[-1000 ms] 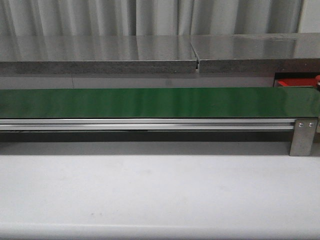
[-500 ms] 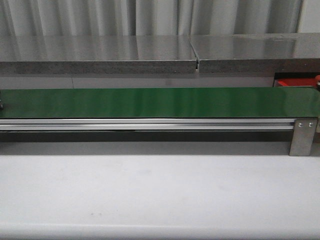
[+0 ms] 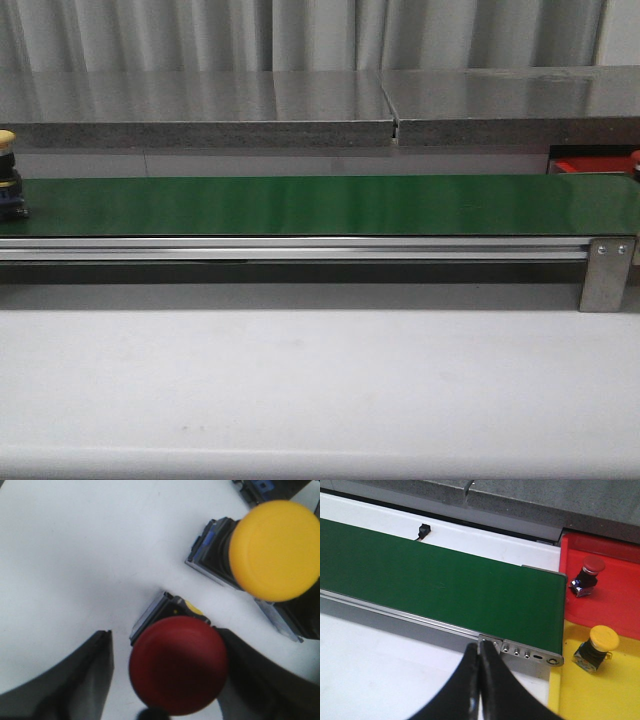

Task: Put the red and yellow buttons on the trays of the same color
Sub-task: 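Grasp the red-capped button with the left gripper, carry onto belt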

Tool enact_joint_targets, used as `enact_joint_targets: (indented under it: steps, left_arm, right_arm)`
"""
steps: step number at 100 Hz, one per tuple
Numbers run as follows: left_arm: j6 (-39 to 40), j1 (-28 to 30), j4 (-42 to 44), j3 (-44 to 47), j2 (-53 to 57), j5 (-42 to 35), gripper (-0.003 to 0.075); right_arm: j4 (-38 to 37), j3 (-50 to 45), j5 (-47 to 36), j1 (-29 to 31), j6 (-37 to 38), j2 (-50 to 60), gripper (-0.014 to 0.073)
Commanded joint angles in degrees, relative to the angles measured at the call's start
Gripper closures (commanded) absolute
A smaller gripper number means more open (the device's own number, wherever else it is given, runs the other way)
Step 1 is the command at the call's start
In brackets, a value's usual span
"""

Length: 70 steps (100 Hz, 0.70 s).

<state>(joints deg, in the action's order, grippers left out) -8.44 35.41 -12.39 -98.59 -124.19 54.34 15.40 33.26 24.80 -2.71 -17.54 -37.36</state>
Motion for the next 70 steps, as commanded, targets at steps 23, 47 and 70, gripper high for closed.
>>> enact_joint_targets:
  steps: [23,47,70]
  left_arm:
    - [-0.6,0.1,-0.8,-1.4,3.8,-1.6,0.05]
    - [-1.3,0.1,-0.9,-1.3,8.9,-0.9,0.05]
    - [-1.4,-0.1,-1.0,4.7,17.1,-2.8,0.05]
  right_arm:
    - [0.4,1.5,-4.3,0.0,-0.4,0.2,0.0712]
    - [0.4,1.5,-4.3,0.0,-0.4,0.2,0.0712]
    - [0.4,1.5,-4.3,0.0,-0.4,0.2,0.0712]
